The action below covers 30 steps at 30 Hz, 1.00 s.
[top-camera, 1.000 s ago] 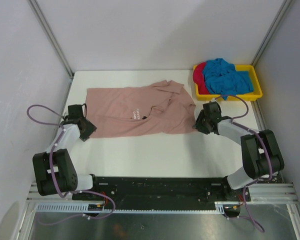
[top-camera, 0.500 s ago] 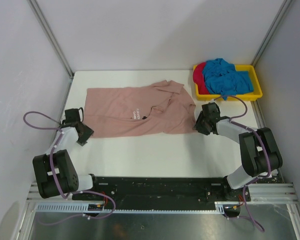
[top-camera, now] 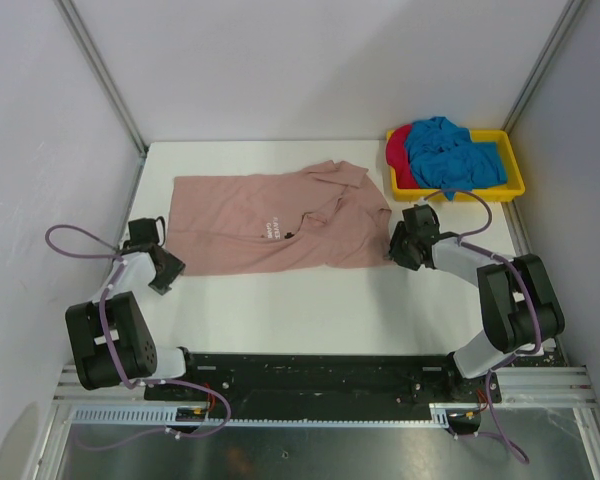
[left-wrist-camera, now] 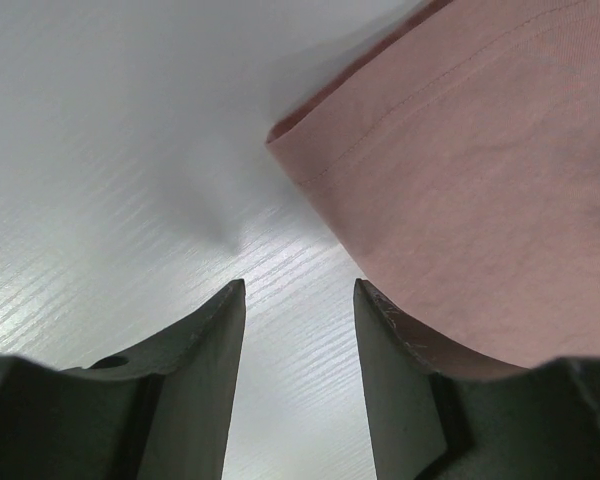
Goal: Fold and stack the t-shirts
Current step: Fold the flattened tshirt in 1/3 of the way
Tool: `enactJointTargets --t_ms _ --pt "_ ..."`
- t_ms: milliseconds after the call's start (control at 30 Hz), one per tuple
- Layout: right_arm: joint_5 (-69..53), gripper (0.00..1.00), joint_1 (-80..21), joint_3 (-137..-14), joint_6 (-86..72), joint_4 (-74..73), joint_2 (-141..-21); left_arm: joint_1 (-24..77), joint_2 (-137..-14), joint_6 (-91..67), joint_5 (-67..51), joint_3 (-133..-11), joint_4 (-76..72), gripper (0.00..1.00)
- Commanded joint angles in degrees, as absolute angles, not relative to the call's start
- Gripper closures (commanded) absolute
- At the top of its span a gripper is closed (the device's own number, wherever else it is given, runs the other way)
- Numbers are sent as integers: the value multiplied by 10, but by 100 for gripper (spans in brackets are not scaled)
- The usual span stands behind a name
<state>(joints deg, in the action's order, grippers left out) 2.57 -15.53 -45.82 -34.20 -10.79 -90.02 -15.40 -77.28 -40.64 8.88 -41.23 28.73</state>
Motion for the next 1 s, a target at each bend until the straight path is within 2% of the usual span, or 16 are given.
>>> enactJointTargets --t_ms 0,167,400,967 --pt "38 49 -158 -473 -321 -124 -916 -162 -775 -417 107 -415 281 47" --pt "49 45 -158 -476 -313 -135 -921 -165 -776 -414 106 -420 281 48" --pt "66 44 -160 -483 -305 -153 -907 -166 -771 -411 106 -419 282 48" --pt "37 57 -169 -484 -322 -137 -939 -185 -753 -398 105 -404 281 48"
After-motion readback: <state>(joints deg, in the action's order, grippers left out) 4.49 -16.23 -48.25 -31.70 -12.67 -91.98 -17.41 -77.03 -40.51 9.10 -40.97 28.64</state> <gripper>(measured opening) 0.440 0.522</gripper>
